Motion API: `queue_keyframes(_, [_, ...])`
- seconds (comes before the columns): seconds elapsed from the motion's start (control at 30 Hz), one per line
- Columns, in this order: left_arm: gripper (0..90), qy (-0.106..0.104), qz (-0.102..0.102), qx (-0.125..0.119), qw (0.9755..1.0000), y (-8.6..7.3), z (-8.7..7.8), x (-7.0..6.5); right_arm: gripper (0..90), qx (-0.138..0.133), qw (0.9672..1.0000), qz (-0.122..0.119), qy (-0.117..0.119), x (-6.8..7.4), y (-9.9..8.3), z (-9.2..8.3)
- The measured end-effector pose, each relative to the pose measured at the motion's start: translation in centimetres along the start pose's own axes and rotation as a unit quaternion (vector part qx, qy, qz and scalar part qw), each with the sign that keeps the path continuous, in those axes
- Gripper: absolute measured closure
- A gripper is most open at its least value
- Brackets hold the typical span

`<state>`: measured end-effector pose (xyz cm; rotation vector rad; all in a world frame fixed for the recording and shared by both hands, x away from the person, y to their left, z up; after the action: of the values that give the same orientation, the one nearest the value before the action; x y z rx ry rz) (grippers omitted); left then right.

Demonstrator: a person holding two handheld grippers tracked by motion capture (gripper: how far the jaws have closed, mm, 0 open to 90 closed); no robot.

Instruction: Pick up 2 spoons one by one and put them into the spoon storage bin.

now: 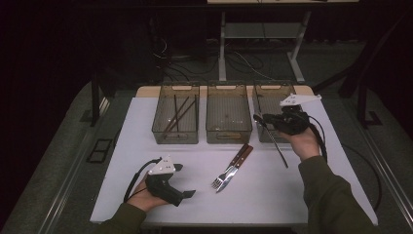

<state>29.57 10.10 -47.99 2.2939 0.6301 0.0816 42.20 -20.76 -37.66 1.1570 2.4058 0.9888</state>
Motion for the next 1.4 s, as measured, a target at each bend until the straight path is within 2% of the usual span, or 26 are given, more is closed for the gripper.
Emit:
queue_keyframes(0.2, [0.0, 0.0, -0.001, -0.001, 1.0, 0.0, 0.0, 0.1, 88.6, -0.004, 1.0, 0.005, -0.008, -0.7, 2.7, 0.7])
queue_keyframes(0.7, [0.0, -0.004, -0.001, -0.005, 1.0, 0.2, -0.1, 0.0, 88.5, 0.0, 0.9997, 0.013, -0.022, -1.6, 8.5, 4.7])
queue_keyframes(1.03, [0.0, -0.008, 0.007, -0.01, 0.9999, 0.3, -0.3, -0.1, 88.6, 0.01, 0.999, 0.018, -0.039, -1.9, 11.0, 8.2])
queue_keyframes(1.23, [0.0, -0.009, 0.007, -0.013, 0.9998, 0.4, -0.4, -0.1, 88.6, 0.024, 0.998, 0.01, -0.058, -2.0, 11.5, 10.2])
queue_keyframes(1.4, [0.0, -0.01, 0.008, -0.013, 0.9998, 0.4, -0.3, -0.2, 88.5, 0.021, 0.9971, 0.018, -0.07, -2.6, 11.5, 10.9])
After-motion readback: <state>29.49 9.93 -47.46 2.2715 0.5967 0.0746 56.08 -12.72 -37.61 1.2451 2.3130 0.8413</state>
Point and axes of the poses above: each handheld gripper's, and its own axes: z roughly forward along the jaws, y roughly out of its top, x roughly to its left, the point moved 7 cm from there along z, roughly forward along the jaws, and after that the axes turned 12 degrees about x, right-handed, at the moved point
